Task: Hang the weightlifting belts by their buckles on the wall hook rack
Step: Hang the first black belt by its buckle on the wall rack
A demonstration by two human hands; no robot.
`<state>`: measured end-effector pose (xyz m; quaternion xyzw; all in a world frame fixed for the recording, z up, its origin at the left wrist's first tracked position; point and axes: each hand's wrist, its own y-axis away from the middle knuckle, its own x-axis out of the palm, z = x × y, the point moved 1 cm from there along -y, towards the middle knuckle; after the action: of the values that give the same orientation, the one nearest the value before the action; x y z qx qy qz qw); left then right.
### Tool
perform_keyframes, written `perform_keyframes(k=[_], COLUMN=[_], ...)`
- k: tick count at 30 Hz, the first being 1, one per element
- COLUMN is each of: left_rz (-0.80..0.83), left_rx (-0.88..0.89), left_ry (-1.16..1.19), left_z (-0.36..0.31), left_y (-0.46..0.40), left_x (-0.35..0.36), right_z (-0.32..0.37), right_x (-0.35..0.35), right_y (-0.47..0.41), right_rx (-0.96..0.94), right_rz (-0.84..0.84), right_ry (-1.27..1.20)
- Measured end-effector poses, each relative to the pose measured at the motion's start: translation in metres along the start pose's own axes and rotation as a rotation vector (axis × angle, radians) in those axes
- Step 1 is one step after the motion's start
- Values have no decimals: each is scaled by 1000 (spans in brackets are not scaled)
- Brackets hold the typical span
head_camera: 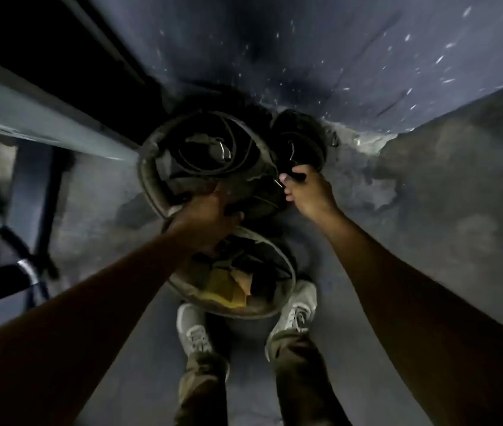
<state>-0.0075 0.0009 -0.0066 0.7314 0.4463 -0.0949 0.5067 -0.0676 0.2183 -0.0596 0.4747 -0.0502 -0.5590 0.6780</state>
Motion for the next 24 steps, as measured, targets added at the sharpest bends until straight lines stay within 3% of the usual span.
perform_keyframes(k=[5,9,13,19,24], left_rz=[-8,-43,-65,-197,-272], left_rx=[143,120,130,155,307], left_ry=[-84,-52,-8,166,27], left_z=[27,38,41,7,-51], left_y=[-100,-139,-141,-89,-41], left_x=[80,122,136,75,-28], right_z=[-42,-58,-59,-46,18], right_x=[42,76,81,34,-52], right_y=[-92,-138,-158,-90,6], right_rx=[-200,-292,-262,-389,-725], right_rz=[-91,-106,-148,-250,-407], right_ry=[312,387,306,476,658])
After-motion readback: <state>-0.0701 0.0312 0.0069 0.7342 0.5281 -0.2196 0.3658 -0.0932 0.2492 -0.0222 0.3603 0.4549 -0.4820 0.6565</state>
